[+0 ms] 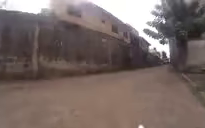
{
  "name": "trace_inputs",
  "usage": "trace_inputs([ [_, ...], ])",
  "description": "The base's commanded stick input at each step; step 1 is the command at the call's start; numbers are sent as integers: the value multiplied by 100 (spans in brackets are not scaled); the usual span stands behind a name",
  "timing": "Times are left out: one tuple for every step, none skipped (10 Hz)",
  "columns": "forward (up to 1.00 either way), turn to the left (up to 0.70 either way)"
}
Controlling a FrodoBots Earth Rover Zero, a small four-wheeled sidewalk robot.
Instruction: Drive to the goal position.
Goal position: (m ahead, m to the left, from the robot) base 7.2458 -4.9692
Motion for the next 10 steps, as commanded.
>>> trace_inputs([
  [70, 0],
  [70, 0],
  [70, 0],
  [70, -11],
  [70, -24],
  [70, -28],
  [70, -31],
  [70, -29],
  [70, 0],
  [70, 0],
])
